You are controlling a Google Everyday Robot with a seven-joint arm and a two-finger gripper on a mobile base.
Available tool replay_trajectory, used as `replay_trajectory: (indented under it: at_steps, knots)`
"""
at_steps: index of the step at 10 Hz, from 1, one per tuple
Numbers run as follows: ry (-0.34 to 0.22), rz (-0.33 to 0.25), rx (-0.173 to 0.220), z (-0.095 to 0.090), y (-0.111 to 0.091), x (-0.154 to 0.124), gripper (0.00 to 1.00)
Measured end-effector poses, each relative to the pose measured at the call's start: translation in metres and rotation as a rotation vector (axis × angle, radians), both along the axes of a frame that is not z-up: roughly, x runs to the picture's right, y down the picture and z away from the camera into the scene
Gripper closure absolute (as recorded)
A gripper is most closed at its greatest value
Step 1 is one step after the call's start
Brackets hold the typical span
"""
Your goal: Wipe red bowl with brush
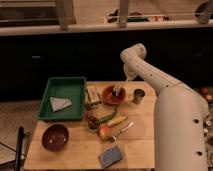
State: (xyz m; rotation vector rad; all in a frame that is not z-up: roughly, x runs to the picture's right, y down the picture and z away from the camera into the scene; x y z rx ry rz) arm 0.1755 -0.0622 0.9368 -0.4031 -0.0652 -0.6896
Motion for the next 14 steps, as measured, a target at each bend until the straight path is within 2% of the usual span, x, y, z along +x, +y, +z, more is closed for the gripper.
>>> replay_trajectory:
  at_steps: [6, 14]
  knots:
    - [-0.052, -0.032, -0.025, 0.002, 0.008, -0.016, 1.0]
    - [-0.053, -0.041, -0.025, -0.009, 0.014, -0.013, 1.0]
